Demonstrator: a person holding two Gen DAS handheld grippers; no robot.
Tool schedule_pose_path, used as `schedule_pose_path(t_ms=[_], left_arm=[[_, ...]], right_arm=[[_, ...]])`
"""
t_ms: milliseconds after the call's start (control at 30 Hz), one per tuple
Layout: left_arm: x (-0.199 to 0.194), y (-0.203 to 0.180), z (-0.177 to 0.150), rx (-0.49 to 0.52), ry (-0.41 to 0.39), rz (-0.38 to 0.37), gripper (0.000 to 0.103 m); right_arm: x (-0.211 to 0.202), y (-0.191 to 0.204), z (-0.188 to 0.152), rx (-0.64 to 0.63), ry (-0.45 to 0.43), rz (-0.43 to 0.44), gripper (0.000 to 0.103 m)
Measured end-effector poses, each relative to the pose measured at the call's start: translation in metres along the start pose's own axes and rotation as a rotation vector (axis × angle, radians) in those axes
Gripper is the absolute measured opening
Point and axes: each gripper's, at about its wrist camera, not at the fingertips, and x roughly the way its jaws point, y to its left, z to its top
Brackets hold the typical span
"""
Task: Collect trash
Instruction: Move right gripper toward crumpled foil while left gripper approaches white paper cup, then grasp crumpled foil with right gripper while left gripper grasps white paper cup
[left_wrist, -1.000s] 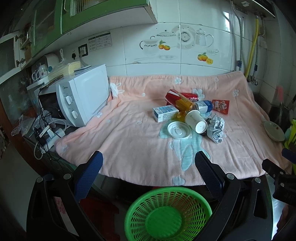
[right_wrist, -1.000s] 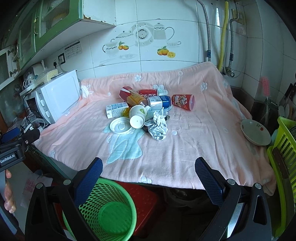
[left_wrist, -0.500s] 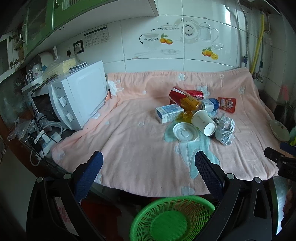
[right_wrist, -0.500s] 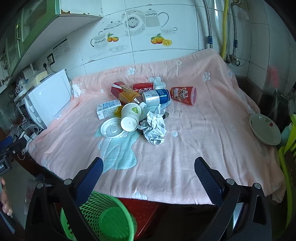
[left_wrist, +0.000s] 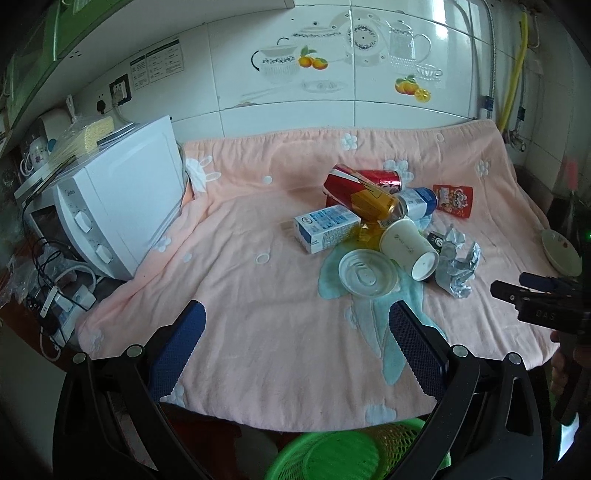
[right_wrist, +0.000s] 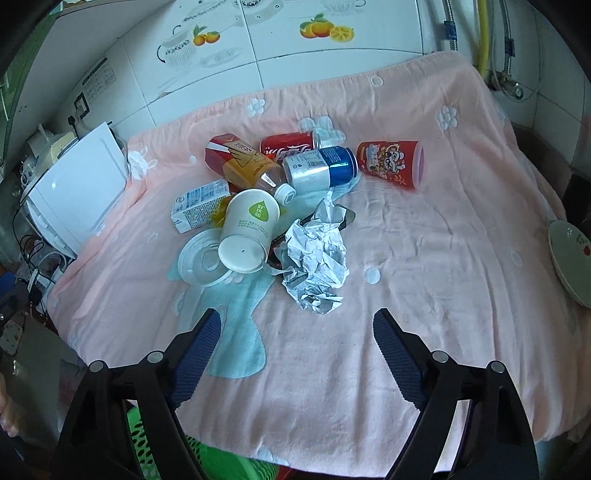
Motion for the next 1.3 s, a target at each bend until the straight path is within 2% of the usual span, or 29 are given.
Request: schedule_pose_path(t_ms=[433,867,1033,1167,1300], left_arm=[[0.052,-0.020,0.030,0.054,0.053,-0.087,0.098],[0.110,-0.058,0.056,0.053,0.164,-0.205,0.098],[0.128,-0.076,0.067,0.062,0.193,-0.247,0.098],[0.148,-0.090,0.073,0.040,0.250,-0.294,0.098],[0.170,-0.103,0.076,0.030,0.299,-0.313,0.098]], right_arm=[[0.076,-0.010,0.022,-0.070,0.100,-0.019,0.082],[0.117,-0.022,0.035,-0.053,0.156,0.032,0.081],[0.121,-0.024,0.034,-0.042,0.162,0.053,0.068],[0.119,-0.027,0.032,-0.032,0.157,0.060,0.056],[0.110,-0.033,0.030,0.007,0.137,0.073,0.051]])
